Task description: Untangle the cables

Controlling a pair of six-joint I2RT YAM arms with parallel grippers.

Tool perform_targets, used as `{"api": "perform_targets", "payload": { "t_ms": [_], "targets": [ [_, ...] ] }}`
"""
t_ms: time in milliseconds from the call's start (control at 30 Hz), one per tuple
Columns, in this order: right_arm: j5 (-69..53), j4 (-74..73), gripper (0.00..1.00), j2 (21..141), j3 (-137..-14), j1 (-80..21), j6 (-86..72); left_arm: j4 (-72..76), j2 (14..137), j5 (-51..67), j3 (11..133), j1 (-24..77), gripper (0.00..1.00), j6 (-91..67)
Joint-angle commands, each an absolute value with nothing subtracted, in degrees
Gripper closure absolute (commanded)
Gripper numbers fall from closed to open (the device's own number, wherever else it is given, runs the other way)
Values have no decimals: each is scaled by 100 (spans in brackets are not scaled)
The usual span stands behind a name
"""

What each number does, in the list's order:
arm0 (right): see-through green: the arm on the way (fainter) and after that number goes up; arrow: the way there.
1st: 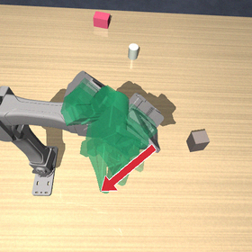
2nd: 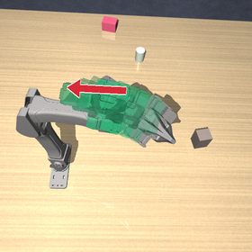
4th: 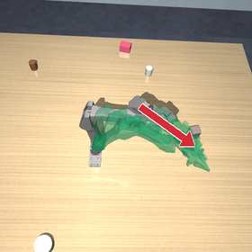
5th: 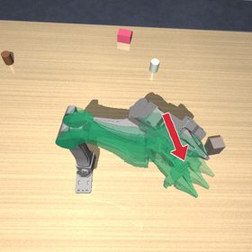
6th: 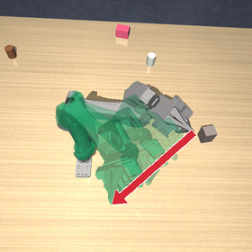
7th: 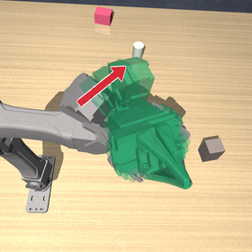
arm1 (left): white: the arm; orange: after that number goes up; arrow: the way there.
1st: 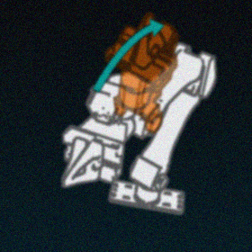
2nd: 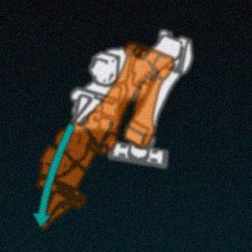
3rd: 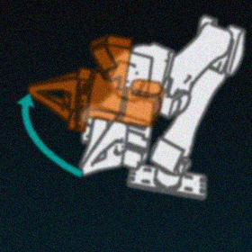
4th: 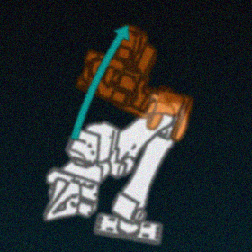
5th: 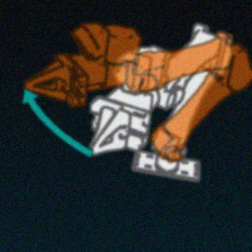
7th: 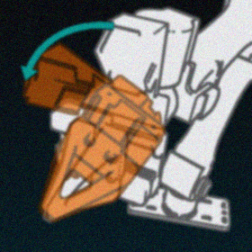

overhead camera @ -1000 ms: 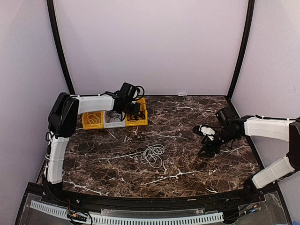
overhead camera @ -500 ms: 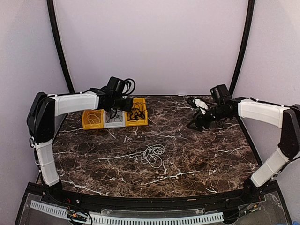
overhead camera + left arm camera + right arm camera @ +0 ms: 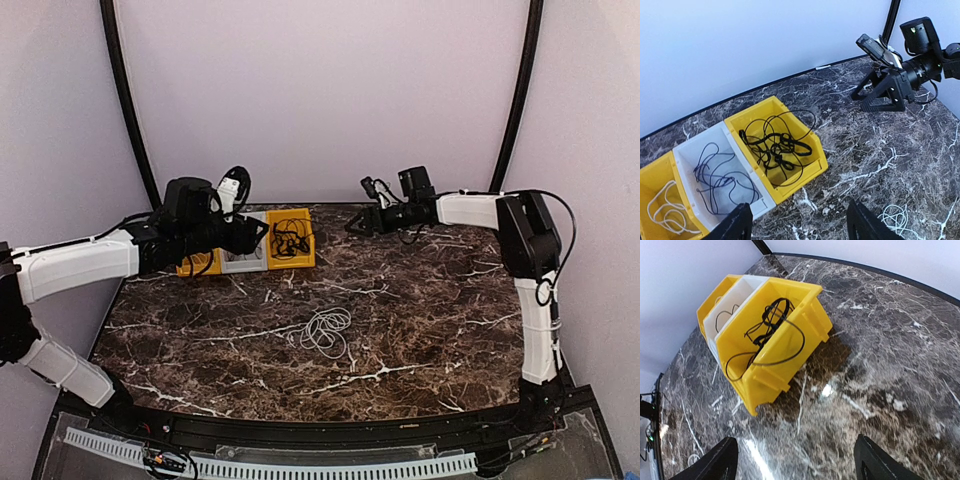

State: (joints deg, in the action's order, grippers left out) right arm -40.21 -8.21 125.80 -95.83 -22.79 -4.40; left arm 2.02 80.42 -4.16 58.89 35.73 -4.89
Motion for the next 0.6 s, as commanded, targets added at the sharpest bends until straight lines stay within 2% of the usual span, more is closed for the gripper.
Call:
{"api": "perform_targets", "payload": {
  "t_ms": [0,100,233,567],
  "targets": [
    [-4654,-301,17,13398,-10714,-2378,-1470,1213,7625,-584,4835,3515,25,105],
    [-4949,-204,15,14071,-11502,-2393,-1915,1483,7468,-547,4558,3481,24,267],
    [-5157,-33,17,14897,-12413,-2421,-2640,1602,7444,-339,4509,3407,25,340],
    [-5610,1448,29,15388,-12553,-2634,-3844,1434,7532,271,4689,3332,29,391]
  ]
}}
